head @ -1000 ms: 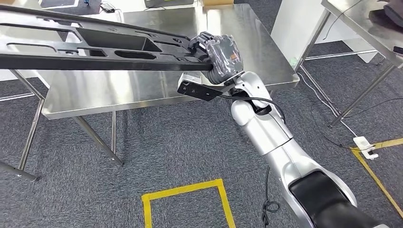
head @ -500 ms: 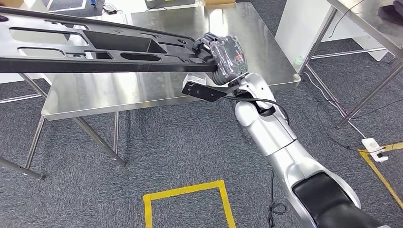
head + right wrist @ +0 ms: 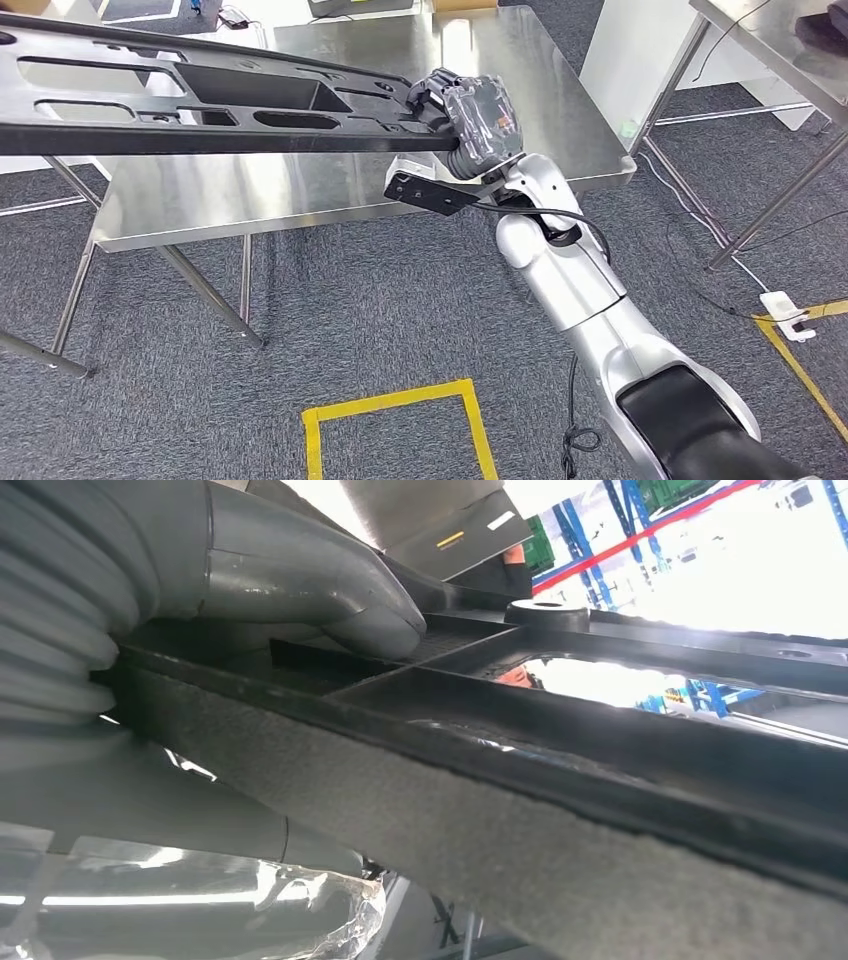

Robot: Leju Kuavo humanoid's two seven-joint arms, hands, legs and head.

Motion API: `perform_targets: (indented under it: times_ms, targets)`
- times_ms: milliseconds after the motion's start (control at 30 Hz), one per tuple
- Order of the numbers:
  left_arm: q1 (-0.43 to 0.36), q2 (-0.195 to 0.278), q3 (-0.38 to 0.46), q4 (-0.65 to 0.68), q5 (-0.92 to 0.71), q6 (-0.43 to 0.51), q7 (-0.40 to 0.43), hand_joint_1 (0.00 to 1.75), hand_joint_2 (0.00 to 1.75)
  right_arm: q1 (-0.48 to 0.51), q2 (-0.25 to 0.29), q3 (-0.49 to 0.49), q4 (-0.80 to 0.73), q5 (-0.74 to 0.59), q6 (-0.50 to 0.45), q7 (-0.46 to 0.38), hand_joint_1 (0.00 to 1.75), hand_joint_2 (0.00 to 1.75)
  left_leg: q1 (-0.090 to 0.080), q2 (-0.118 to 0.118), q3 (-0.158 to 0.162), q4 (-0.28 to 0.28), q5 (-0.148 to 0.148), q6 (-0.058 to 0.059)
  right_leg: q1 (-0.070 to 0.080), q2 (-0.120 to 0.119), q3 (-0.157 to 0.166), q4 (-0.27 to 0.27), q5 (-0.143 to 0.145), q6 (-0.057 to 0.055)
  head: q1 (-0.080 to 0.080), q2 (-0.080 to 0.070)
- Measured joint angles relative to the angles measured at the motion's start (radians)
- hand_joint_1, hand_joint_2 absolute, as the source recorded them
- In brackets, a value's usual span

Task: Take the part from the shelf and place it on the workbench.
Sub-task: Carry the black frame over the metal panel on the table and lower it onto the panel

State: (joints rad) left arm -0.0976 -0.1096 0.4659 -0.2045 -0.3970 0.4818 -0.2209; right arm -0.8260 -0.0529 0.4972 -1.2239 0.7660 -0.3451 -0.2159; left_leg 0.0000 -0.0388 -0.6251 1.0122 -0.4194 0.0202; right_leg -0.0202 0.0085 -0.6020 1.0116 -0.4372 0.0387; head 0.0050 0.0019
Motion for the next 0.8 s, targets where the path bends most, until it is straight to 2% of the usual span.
perform_targets:
  times_ms: [200,300,333,367,433,467,500,533,567,600,633,667,700,767,800]
  targets:
    - [0.0,0.001,0.0,0.0,0.0,0.0,0.001,0.0,1.75,0.002,0.0,0.0,-0.001,0.0,0.003,0.0,1.75,1.75,-0.006,0.0,-0.005,0.01,-0.008,0.016,-0.005,0.0,0.002,-0.003,0.0,0.004,0.0,0.0]
    - [0.0,0.001,0.0,0.0,0.0,0.0,0.001,0.0,1.75,0.002,-0.001,-0.002,-0.003,0.0,0.004,0.001,1.75,1.75,-0.006,0.001,0.004,-0.002,-0.005,0.033,-0.001,0.0,0.008,0.006,0.007,0.02,0.001,0.0]
    - [0.0,0.0,0.0,0.0,0.0,0.0,0.001,0.0,1.75,0.002,-0.001,-0.003,-0.004,0.0,0.004,0.001,1.75,1.75,-0.004,0.001,0.01,-0.008,-0.002,0.038,0.002,0.0,0.004,0.021,0.0,0.021,0.001,0.0]
    - [0.0,0.0,0.0,0.0,0.0,0.0,0.002,0.0,1.75,0.001,-0.002,-0.005,-0.005,0.0,0.004,0.002,1.75,1.75,-0.002,0.001,0.016,-0.011,0.0,0.042,0.001,0.0,-0.009,0.048,-0.02,0.017,0.002,0.0]
    - [0.0,0.0,0.0,0.0,0.0,0.0,0.002,0.0,1.75,0.001,-0.002,-0.007,-0.005,0.0,0.004,0.002,1.75,1.75,0.001,0.002,0.019,-0.013,0.002,0.046,0.001,-0.001,-0.063,0.161,-0.077,0.003,0.003,0.0]
    - [0.0,0.0,0.0,0.0,0.0,0.0,0.002,0.0,1.75,0.003,-0.002,-0.007,-0.006,0.0,0.004,0.002,1.75,1.75,0.001,0.002,0.019,-0.013,0.001,0.046,0.0,-0.001,-0.096,0.227,-0.102,0.003,0.003,0.0]
    - [0.001,-0.001,0.0,0.0,0.0,-0.001,0.002,0.0,1.75,0.005,-0.002,-0.008,-0.006,0.0,0.004,0.002,1.75,1.75,0.001,0.001,0.018,-0.013,0.0,0.046,0.0,-0.001,-0.119,0.272,-0.116,0.007,0.003,0.0]
    - [0.002,-0.002,0.0,0.0,0.0,-0.001,0.003,0.0,1.75,0.007,-0.003,-0.008,-0.006,0.0,0.005,0.002,1.75,1.75,0.001,0.0,0.018,-0.013,-0.001,0.044,0.0,-0.001,-0.125,0.282,-0.116,0.017,0.003,0.0]
    - [0.003,-0.002,0.0,0.0,0.0,-0.001,0.003,0.0,1.75,0.008,-0.004,-0.008,-0.006,0.0,0.005,0.003,1.75,1.75,0.002,-0.001,0.02,-0.012,-0.003,0.042,-0.001,-0.001,-0.11,0.248,-0.099,0.027,0.004,0.0]
    - [0.004,-0.003,0.0,0.0,0.0,-0.001,0.003,0.0,1.75,0.008,-0.004,-0.008,-0.006,0.0,0.006,0.003,1.75,1.75,0.003,-0.002,0.022,-0.01,-0.005,0.038,-0.004,-0.001,-0.079,0.18,-0.071,0.037,0.004,0.0]
    - [0.005,-0.004,0.0,0.0,0.0,-0.001,0.003,0.0,1.75,0.008,-0.004,-0.009,-0.006,0.0,0.006,0.003,1.75,1.75,0.004,-0.003,0.023,-0.007,-0.008,0.032,-0.006,-0.001,-0.046,0.107,-0.044,0.041,0.004,0.0]
    - [0.005,-0.004,0.0,0.0,0.0,-0.002,0.003,0.0,1.75,0.008,-0.004,-0.009,-0.006,0.0,0.007,0.003,1.75,1.75,0.004,-0.004,0.024,-0.003,-0.012,0.027,-0.005,-0.001,-0.021,0.047,-0.03,0.035,0.004,0.0]
    - [0.004,-0.004,0.001,0.0,0.0,-0.002,0.003,0.0,1.75,0.008,-0.004,-0.009,-0.006,0.0,0.008,0.003,1.75,1.75,0.003,-0.004,0.022,-0.001,-0.016,0.02,-0.003,-0.001,-0.004,0.013,-0.02,0.026,0.004,0.0]
    - [0.005,-0.004,0.001,0.0,0.0,-0.002,0.003,0.0,1.75,0.008,-0.003,-0.01,-0.006,0.0,0.009,0.003,1.75,1.75,0.003,-0.004,0.021,0.007,-0.019,0.008,0.003,-0.001,0.002,0.001,-0.021,-0.001,0.003,0.0]
    - [0.006,-0.003,0.001,0.0,0.0,-0.002,0.003,0.0,1.75,0.008,-0.002,-0.011,-0.006,0.001,0.01,0.003,1.75,1.75,0.004,-0.002,0.019,0.01,-0.022,0.003,0.0,-0.002,0.01,0.001,-0.015,-0.01,0.003,0.0]
